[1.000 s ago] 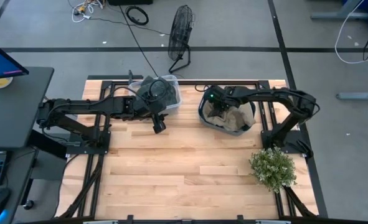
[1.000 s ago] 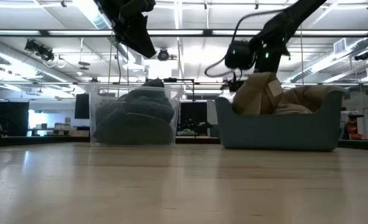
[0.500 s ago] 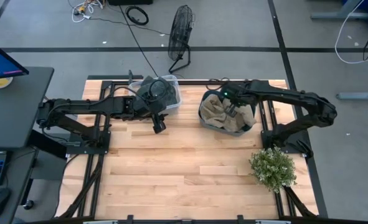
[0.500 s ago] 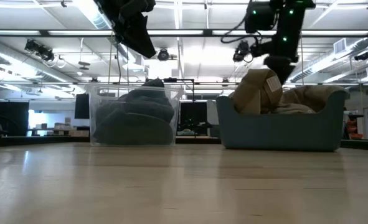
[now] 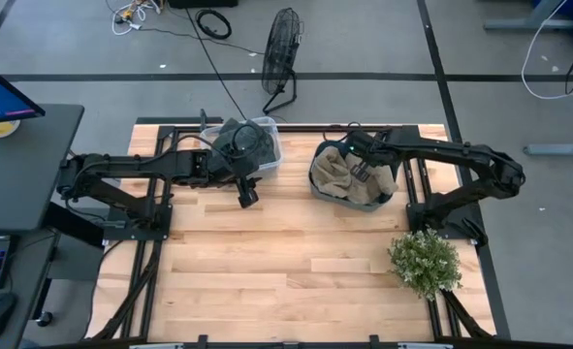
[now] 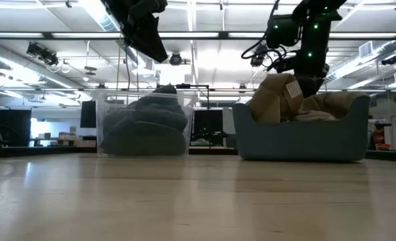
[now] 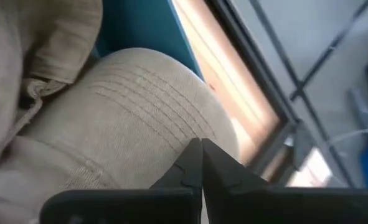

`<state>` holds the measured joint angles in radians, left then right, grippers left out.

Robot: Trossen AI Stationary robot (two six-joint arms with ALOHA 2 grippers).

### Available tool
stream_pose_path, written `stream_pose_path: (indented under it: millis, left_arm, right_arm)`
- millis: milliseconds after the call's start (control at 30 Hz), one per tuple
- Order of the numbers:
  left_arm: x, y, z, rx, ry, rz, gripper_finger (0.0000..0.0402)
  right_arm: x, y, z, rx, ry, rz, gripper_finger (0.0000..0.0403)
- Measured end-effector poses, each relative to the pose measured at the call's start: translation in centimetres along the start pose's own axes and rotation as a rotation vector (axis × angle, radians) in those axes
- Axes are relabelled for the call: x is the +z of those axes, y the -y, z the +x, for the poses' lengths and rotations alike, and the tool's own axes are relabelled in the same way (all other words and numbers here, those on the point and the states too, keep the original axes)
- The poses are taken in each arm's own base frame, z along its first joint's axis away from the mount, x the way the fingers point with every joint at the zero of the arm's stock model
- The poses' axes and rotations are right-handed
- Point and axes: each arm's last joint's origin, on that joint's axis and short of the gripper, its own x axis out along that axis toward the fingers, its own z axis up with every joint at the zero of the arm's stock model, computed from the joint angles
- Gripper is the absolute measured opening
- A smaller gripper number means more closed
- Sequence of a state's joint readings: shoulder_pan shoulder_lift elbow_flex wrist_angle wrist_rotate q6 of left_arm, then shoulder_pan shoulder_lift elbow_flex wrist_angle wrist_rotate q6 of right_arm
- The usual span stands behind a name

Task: Pick & Place hat
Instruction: Put the brown cap into the blue bin, then return to Home Position

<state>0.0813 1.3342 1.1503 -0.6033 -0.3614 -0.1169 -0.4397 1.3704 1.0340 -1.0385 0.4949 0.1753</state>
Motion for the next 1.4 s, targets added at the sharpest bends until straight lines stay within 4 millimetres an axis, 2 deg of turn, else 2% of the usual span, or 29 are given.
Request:
stream_pose_path:
  millis: [300, 433, 700, 833, 933, 1100, 1267, 1400]
  left_arm:
    - [0.0, 0.0, 0.0, 0.0, 0.0, 0.0, 0.0177]
    - [0.0, 0.0, 0.0, 0.0, 0.0, 0.0, 0.0177]
    - [0.0, 0.0, 0.0, 0.001, 0.0, 0.0, 0.0177]
    - [0.0, 0.0, 0.0, 0.001, 0.001, -0.001, 0.0177]
    - [0.1, 0.0, 0.0, 0.0, 0.007, -0.003, 0.0177]
    - [0.3, 0.3, -0.3, -0.012, 0.034, -0.004, 0.0177]
    - [0.5, 0.4, -2.3, -0.043, 0.106, 0.017, 0.0177]
    - [1.0, -0.2, -5.0, -0.066, 0.214, 0.008, 0.0177]
  right_arm:
    - [0.5, -0.7, 0.2, 0.179, 0.017, -0.017, 0.0002]
    - [0.5, -1.4, 0.9, 0.254, 0.028, -0.033, 0.0002]
    - [-1.1, -2.7, 3.7, 0.256, 0.041, -0.059, 0.0002]
    - [-1.4, -2.7, 3.4, 0.258, 0.03, -0.068, 0.0002]
    - [-1.1, -2.7, 2.1, 0.272, 0.051, -0.086, 0.0002]
    - [0.1, -2.5, -2.2, 0.313, 0.186, -0.101, 0.0002]
    - [0.0, -2.2, -7.7, 0.391, 0.412, -0.115, 0.0002]
    - [-1.3, -2.0, -10.8, 0.466, 0.6, -0.119, 0.0002]
